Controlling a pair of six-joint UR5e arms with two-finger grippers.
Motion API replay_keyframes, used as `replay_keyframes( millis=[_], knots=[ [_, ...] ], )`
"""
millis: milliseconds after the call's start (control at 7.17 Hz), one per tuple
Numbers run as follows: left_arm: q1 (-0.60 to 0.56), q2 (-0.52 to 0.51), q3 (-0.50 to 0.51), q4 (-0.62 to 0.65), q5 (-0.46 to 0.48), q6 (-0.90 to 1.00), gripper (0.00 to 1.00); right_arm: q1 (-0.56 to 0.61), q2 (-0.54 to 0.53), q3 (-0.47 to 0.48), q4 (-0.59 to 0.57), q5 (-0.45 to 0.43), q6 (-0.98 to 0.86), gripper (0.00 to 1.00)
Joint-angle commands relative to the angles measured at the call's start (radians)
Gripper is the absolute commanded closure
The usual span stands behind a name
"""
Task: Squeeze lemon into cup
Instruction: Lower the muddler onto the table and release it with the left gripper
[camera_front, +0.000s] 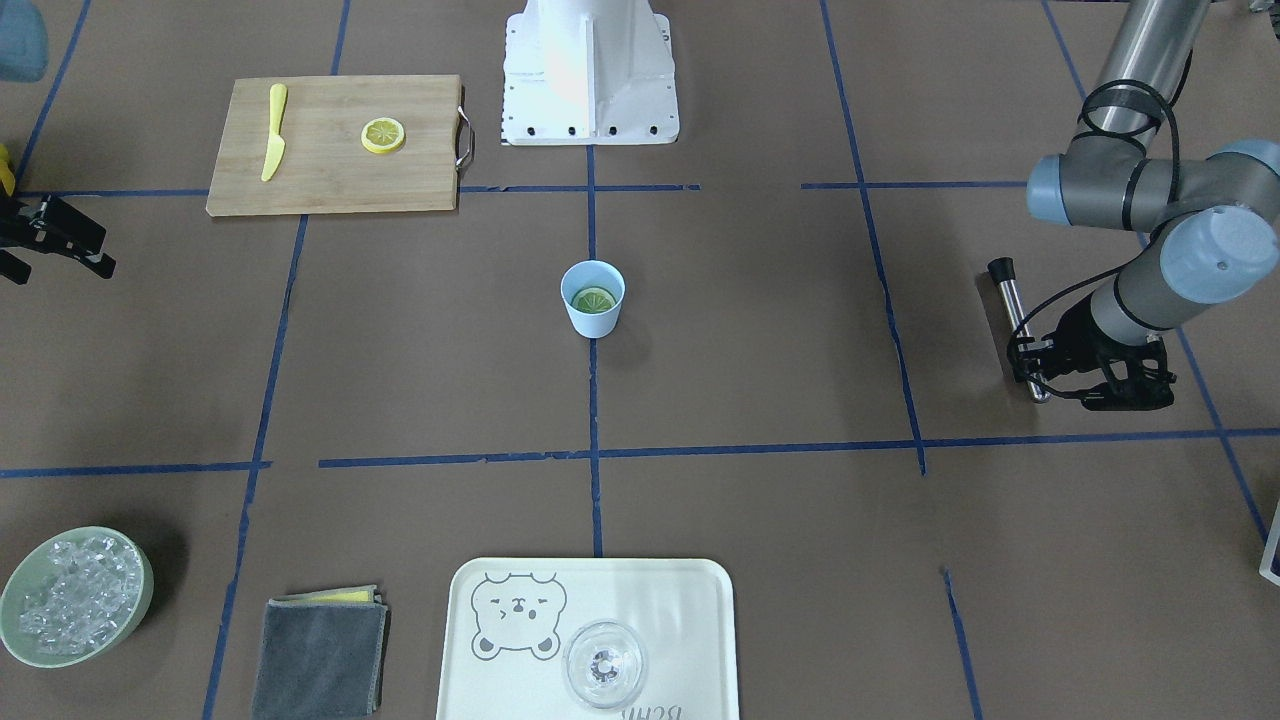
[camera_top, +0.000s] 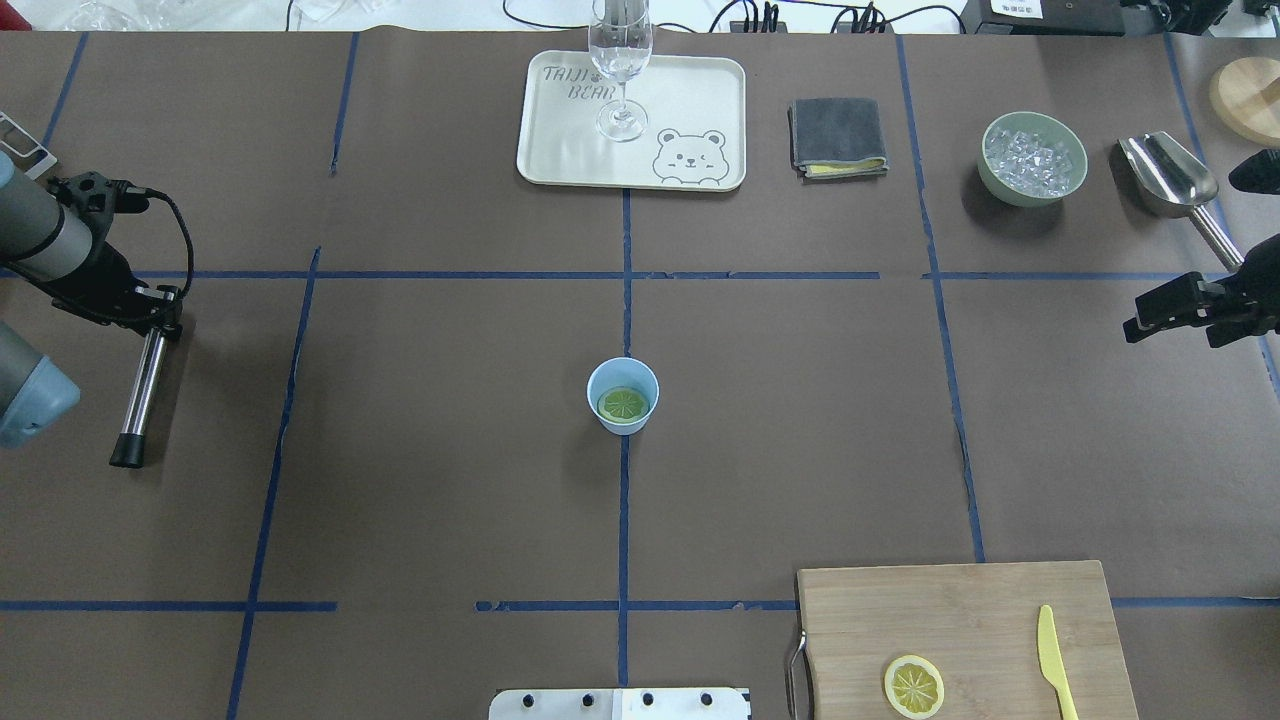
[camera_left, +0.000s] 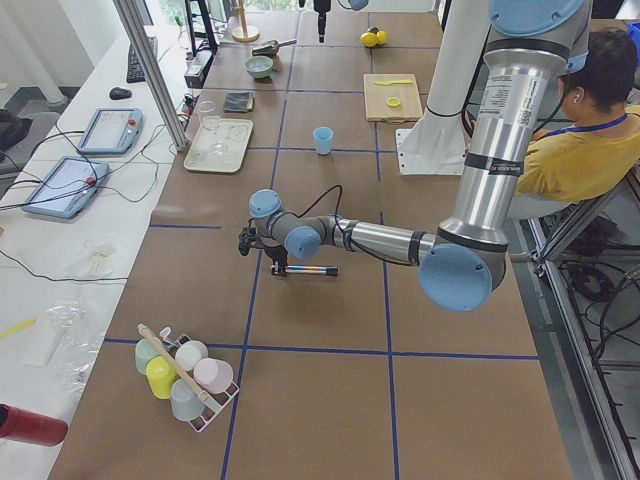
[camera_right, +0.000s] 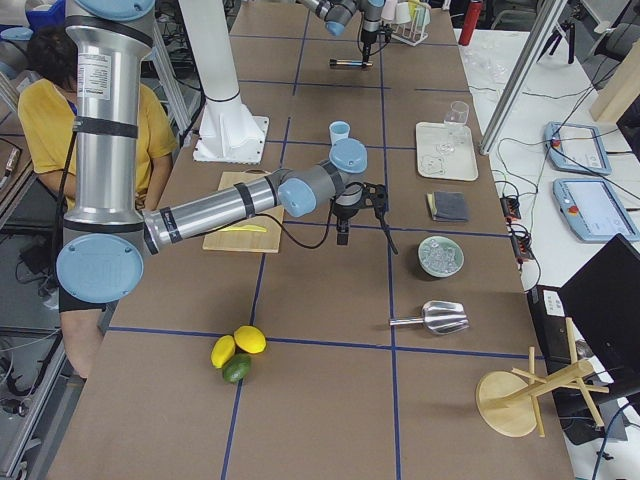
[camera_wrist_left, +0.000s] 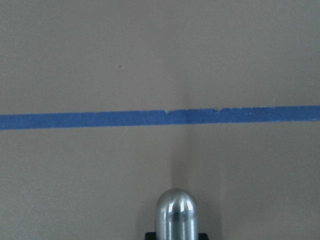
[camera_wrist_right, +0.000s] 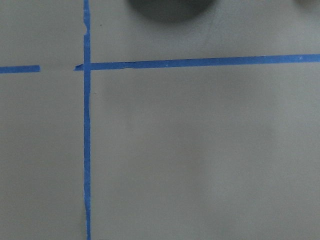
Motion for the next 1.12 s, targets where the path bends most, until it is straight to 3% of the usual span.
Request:
replay_keyframes(
  millis=[0, 279, 558, 697, 976],
  knots=[
    [0.0, 0.001, -0.001, -0.004, 0.001, 0.0, 0.0, 0.0, 0.0, 0.001, 0.0, 0.0, 0.0, 0.0],
    [0.0, -0.002, -0.021, -0.001, 0.004, 0.009, 0.0, 0.0, 0.0, 0.002, 0.0, 0.0, 0.0, 0.0],
    [-0.01, 0.042, -0.158, 0.011, -0.011, 0.047, 0.0, 0.012, -0.009, -0.017, -0.009, 0.003, -0.021, 0.0],
    [-0.054, 0.062, -0.194, 0.013, -0.011, 0.13, 0.0, 0.055, -0.012, -0.074, -0.009, 0.008, -0.119, 0.0],
    [-0.232, 0.061, -0.173, 0.037, -0.04, 0.254, 0.0, 0.202, 0.011, -0.248, -0.011, -0.001, -0.425, 0.0]
  ],
)
